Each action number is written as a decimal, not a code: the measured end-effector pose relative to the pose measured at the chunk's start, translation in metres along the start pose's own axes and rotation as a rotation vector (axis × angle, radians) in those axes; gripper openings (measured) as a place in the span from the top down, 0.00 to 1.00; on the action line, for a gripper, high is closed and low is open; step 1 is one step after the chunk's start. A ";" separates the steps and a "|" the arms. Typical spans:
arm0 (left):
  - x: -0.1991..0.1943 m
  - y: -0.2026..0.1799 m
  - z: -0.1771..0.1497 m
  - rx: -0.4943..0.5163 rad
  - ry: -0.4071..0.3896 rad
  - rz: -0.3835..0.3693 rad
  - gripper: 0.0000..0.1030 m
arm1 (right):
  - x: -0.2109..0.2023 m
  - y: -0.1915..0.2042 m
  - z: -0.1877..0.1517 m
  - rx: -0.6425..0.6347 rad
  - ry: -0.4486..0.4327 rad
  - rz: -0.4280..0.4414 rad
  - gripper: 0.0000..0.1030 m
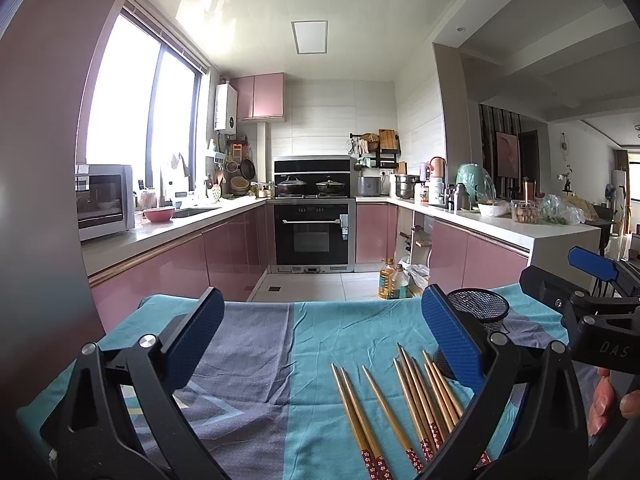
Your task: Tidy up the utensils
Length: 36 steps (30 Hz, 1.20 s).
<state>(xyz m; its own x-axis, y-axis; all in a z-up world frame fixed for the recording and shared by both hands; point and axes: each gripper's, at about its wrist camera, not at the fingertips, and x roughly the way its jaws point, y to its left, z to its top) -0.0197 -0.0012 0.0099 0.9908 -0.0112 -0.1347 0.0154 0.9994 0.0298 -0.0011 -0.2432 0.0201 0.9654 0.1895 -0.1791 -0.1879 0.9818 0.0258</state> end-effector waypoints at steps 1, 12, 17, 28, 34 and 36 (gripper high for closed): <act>-0.001 0.000 0.000 -0.001 -0.001 0.001 0.06 | 0.000 0.000 0.000 0.001 -0.001 -0.004 0.06; -0.001 0.001 0.001 -0.005 0.001 0.004 0.06 | 0.000 0.001 0.001 0.003 -0.003 -0.017 0.06; 0.001 -0.001 0.000 -0.003 0.010 0.008 0.06 | 0.000 -0.001 0.000 0.004 -0.004 -0.023 0.06; 0.001 -0.002 0.002 -0.003 0.008 0.010 0.06 | 0.002 -0.001 0.000 0.009 0.000 -0.025 0.06; 0.001 -0.003 0.003 -0.004 0.008 0.010 0.06 | 0.003 -0.002 -0.001 0.010 -0.001 -0.025 0.06; 0.001 -0.003 0.003 -0.003 0.010 0.010 0.06 | 0.003 -0.002 -0.001 0.010 0.001 -0.024 0.06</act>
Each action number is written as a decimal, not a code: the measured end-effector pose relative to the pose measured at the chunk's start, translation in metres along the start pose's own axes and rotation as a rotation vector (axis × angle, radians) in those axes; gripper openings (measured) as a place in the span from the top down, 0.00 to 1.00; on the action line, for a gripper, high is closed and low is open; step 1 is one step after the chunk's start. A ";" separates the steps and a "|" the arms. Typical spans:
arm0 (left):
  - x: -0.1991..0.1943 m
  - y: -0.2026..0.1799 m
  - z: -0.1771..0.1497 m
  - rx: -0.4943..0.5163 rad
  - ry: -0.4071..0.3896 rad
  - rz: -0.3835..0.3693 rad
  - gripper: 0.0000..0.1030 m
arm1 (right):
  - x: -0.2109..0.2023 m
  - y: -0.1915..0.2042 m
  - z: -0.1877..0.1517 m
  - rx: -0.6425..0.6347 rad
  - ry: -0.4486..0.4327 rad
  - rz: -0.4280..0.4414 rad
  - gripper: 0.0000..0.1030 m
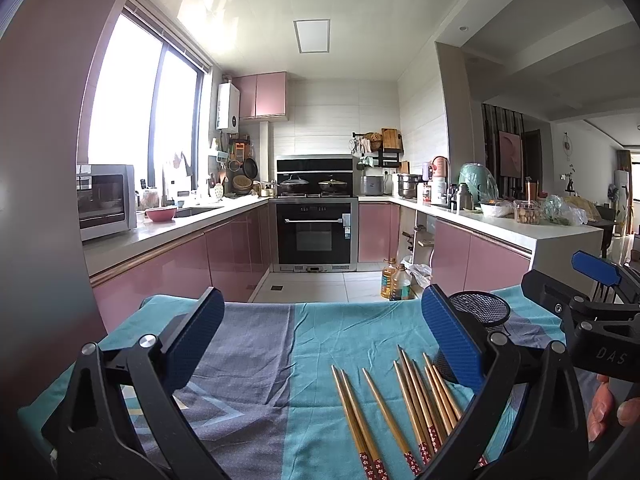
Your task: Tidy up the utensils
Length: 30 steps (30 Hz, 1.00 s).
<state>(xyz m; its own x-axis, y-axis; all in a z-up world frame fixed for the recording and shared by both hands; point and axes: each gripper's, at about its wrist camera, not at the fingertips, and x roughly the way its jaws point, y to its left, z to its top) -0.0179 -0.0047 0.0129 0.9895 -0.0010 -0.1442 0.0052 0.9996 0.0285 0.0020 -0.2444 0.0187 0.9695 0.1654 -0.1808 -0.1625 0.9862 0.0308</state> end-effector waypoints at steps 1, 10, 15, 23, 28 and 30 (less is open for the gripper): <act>0.000 0.001 0.000 0.000 -0.001 0.000 0.06 | 0.000 0.000 0.000 0.000 0.000 -0.001 0.06; 0.001 -0.001 0.002 0.000 0.004 -0.002 0.06 | 0.001 -0.001 -0.001 0.003 0.001 0.000 0.06; 0.002 -0.001 0.002 0.001 0.010 -0.002 0.06 | 0.003 -0.003 -0.003 0.006 0.008 0.001 0.06; 0.006 -0.002 0.003 -0.001 0.021 0.003 0.06 | 0.005 -0.006 -0.007 0.009 0.013 0.001 0.06; 0.006 -0.002 0.003 -0.001 0.020 0.003 0.06 | 0.005 -0.007 -0.007 0.010 0.014 0.000 0.06; 0.006 -0.002 0.003 -0.001 0.021 0.002 0.06 | 0.005 -0.008 -0.008 0.012 0.016 0.001 0.06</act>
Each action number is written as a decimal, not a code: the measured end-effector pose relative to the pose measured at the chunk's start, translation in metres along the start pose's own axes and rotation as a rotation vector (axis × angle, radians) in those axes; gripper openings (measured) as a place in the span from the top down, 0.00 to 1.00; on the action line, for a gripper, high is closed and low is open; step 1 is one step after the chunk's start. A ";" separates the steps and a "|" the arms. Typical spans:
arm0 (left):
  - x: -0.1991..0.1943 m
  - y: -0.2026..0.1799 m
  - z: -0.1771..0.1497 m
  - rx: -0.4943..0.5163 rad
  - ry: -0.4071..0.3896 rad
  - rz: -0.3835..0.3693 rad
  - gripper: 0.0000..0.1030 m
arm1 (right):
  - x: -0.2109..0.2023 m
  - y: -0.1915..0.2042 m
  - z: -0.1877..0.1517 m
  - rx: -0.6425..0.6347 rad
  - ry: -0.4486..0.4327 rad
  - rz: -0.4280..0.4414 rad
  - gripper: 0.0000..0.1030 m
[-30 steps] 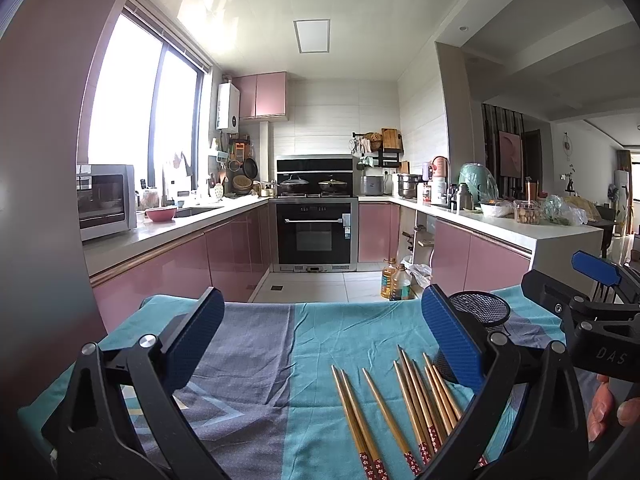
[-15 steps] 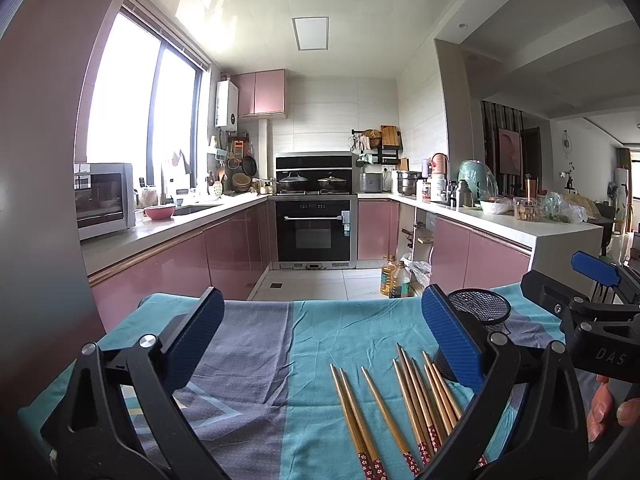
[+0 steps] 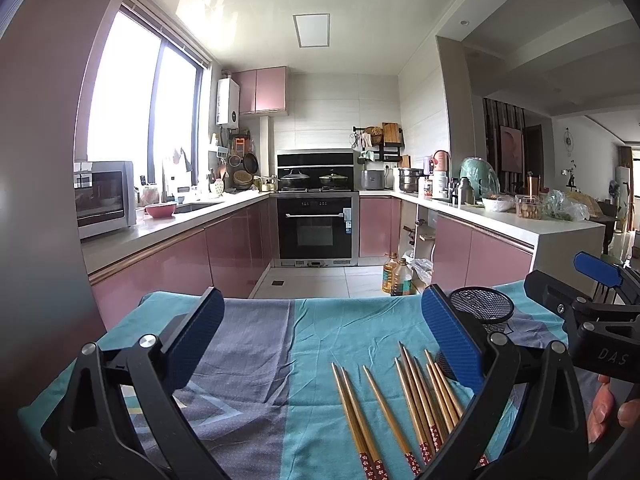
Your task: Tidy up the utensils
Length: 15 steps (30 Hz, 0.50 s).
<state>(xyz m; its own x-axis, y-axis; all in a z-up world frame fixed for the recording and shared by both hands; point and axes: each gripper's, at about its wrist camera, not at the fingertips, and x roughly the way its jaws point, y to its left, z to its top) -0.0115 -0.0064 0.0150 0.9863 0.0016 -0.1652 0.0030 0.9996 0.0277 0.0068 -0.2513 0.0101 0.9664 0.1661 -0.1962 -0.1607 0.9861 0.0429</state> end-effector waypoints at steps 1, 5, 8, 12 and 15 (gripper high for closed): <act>0.000 0.000 0.000 -0.001 0.000 0.000 0.06 | 0.000 0.000 -0.001 0.001 0.000 0.000 0.06; 0.000 0.000 0.000 -0.001 0.000 0.000 0.06 | 0.000 -0.001 0.000 0.001 0.000 0.000 0.06; 0.000 0.000 0.000 0.000 0.001 0.001 0.06 | 0.000 -0.001 0.000 0.001 0.001 0.000 0.06; 0.000 0.000 0.000 -0.001 0.001 0.000 0.06 | 0.000 -0.001 0.000 0.001 0.001 0.000 0.06; 0.000 0.000 0.000 0.001 0.003 0.001 0.06 | 0.000 -0.001 0.000 0.001 0.003 0.000 0.06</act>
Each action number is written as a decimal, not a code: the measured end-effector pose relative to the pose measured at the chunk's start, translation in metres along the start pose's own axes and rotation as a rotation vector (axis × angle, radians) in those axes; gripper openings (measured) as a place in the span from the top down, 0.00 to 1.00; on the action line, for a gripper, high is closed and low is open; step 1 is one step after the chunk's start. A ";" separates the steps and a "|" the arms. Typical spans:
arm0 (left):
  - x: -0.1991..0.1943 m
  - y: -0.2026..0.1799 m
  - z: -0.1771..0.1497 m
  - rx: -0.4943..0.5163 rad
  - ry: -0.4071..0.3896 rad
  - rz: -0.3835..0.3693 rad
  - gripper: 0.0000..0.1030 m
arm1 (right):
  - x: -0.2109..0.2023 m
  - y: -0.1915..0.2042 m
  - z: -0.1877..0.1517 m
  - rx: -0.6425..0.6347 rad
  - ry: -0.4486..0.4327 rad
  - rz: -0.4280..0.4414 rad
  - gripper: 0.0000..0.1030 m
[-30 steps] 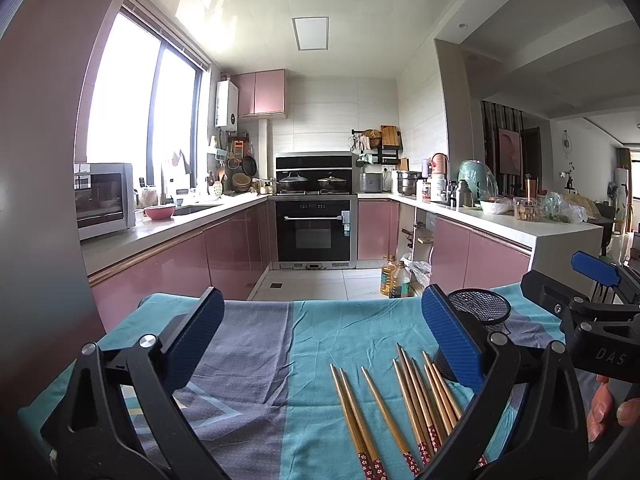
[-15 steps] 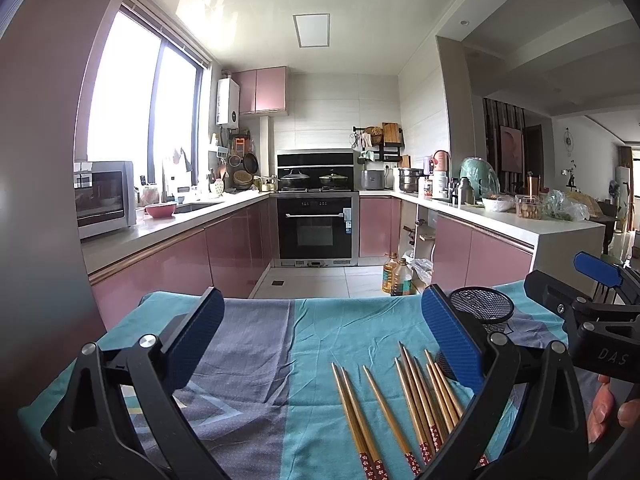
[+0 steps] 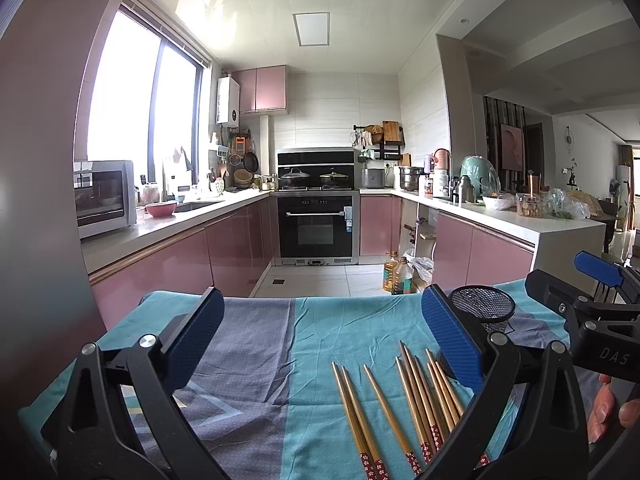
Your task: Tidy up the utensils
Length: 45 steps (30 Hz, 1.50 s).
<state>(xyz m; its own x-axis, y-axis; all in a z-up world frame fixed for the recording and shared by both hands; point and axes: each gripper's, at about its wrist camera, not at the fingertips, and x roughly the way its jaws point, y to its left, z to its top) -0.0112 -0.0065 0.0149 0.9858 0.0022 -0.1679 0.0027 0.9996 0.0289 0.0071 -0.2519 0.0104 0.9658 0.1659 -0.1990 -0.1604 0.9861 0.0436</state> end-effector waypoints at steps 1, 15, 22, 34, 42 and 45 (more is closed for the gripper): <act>0.000 0.000 0.000 0.000 0.000 0.001 0.06 | 0.000 0.000 -0.001 0.000 0.001 0.001 0.06; 0.009 0.004 -0.005 0.009 0.052 -0.014 0.06 | 0.006 0.000 -0.007 0.007 0.053 0.030 0.06; 0.042 0.012 -0.022 0.048 0.233 -0.045 0.06 | 0.027 0.008 -0.024 -0.009 0.211 0.080 0.08; 0.113 0.018 -0.080 0.053 0.569 -0.189 0.33 | 0.077 0.007 -0.072 0.025 0.575 0.156 0.63; 0.136 0.012 -0.104 0.050 0.665 -0.284 0.55 | 0.091 0.009 -0.087 0.041 0.675 0.188 0.71; 0.141 0.011 -0.109 0.042 0.698 -0.312 0.64 | 0.095 0.008 -0.088 0.039 0.692 0.195 0.72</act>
<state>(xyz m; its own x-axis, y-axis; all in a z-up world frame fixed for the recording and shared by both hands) 0.1092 0.0080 -0.1159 0.6033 -0.2487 -0.7577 0.2840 0.9548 -0.0872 0.0802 -0.2271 -0.0941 0.5682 0.3197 -0.7583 -0.2968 0.9390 0.1736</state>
